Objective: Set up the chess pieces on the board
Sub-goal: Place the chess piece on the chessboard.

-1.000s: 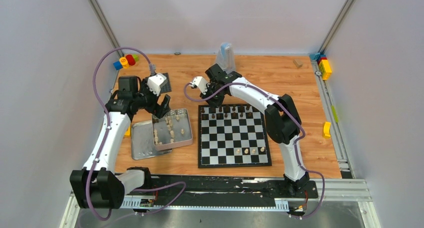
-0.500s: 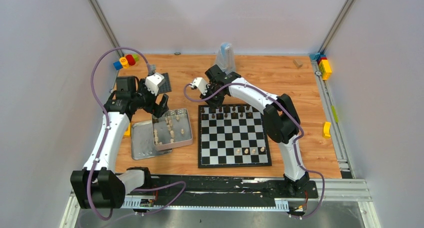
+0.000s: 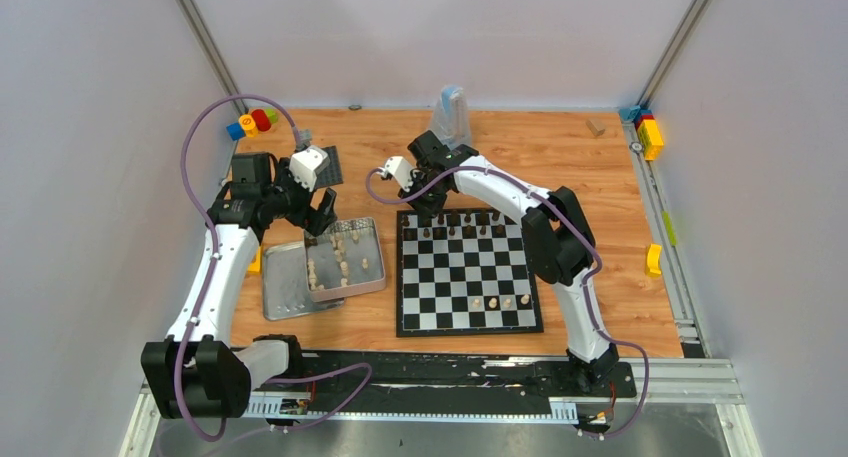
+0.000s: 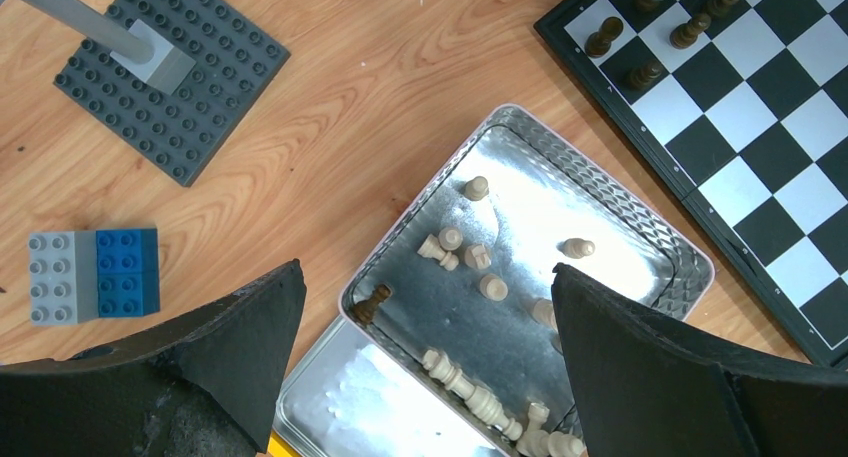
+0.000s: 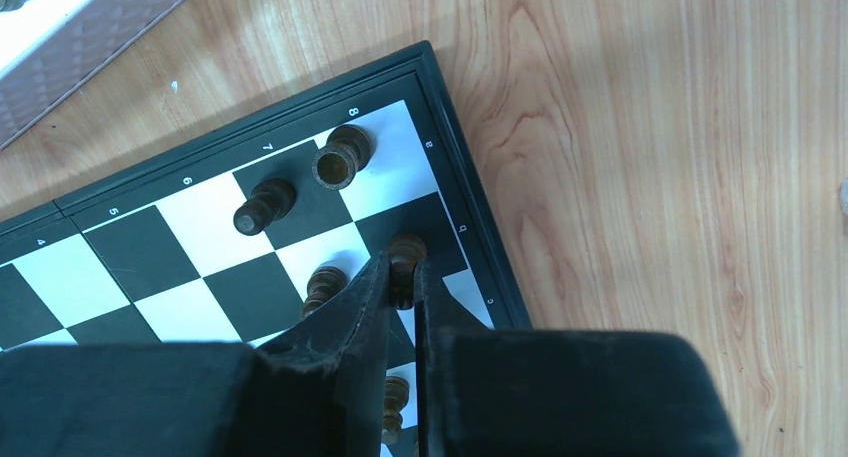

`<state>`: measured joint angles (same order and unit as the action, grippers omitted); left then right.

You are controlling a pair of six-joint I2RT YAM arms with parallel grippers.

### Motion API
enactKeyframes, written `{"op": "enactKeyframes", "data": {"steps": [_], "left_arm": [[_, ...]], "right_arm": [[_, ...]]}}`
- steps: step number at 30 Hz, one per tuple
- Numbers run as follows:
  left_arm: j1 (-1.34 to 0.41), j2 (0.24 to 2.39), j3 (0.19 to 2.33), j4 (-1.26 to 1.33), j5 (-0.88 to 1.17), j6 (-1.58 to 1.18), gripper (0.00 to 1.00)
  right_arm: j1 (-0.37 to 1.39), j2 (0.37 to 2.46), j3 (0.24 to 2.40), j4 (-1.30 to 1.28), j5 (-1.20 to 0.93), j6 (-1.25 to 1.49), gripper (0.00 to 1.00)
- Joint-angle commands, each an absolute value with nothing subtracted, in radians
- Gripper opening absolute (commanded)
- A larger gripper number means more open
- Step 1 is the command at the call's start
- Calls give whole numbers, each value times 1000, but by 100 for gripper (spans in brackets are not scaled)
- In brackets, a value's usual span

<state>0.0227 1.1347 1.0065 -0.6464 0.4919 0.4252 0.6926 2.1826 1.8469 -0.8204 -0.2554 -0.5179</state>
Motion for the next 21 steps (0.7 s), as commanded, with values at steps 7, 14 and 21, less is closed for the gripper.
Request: {"op": "enactKeyframes", "data": {"steps": [7,14,21], "left_arm": [[37,1105,1000,-620,506,418,100],[39,1105,1002,-618,477,413,100],[50,1088,1013,-599,413,392,100]], "right_arm": [[698,2182,1879,-805,-273,-502,23],[696,2147,1896,-799,-259,-483,51],[695,2068,1948,-785,-241,-479,61]]}}
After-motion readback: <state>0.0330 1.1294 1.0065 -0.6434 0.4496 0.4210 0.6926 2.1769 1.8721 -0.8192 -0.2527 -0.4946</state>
